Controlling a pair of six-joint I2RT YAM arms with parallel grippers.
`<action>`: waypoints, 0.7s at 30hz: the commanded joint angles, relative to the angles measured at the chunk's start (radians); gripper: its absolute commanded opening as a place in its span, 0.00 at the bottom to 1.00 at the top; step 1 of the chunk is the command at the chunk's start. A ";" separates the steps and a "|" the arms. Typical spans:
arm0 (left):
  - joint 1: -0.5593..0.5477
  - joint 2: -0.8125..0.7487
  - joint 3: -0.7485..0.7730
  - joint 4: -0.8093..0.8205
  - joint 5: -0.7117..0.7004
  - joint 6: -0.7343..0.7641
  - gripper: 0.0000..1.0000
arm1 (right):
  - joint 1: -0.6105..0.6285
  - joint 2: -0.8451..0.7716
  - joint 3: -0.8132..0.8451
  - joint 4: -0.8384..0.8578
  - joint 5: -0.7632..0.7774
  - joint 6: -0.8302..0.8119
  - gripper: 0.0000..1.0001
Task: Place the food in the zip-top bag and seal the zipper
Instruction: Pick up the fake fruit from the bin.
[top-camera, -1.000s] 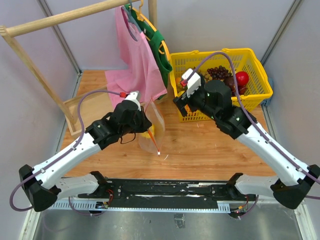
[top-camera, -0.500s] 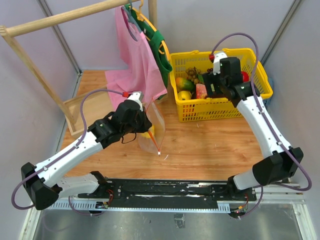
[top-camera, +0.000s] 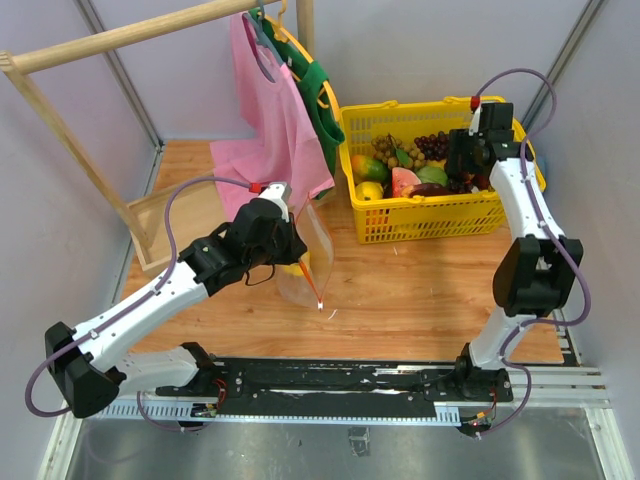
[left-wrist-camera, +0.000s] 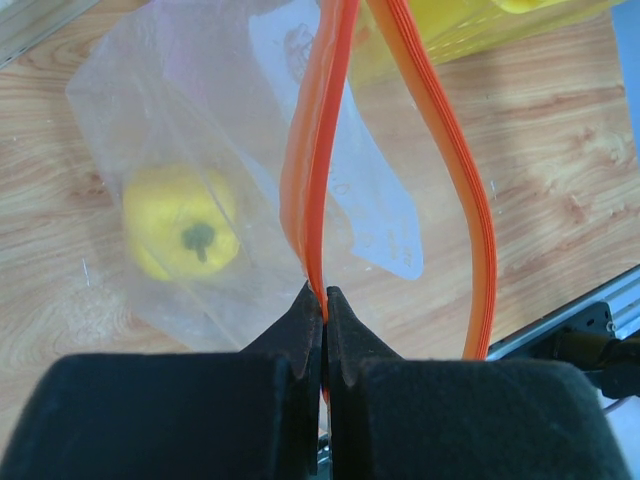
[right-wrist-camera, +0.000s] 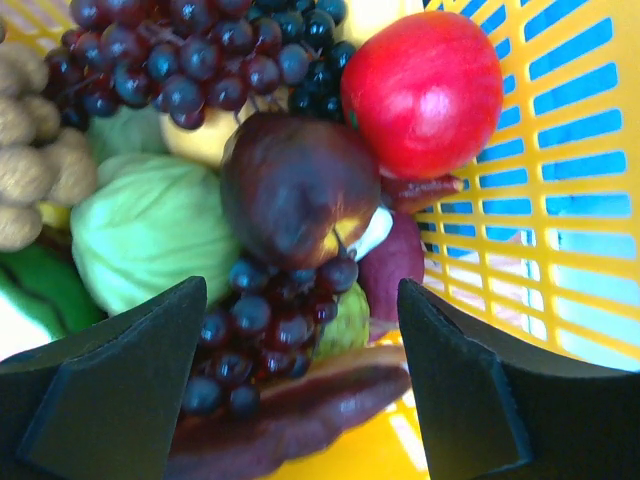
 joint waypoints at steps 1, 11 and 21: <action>0.007 -0.001 -0.009 0.035 0.009 0.024 0.00 | -0.055 0.090 0.078 0.066 -0.080 0.081 0.79; 0.008 0.016 -0.004 0.032 0.022 0.026 0.00 | -0.118 0.215 0.040 0.192 -0.241 0.219 0.87; 0.008 0.013 0.002 0.028 0.033 0.025 0.00 | -0.129 0.263 -0.007 0.277 -0.392 0.233 0.79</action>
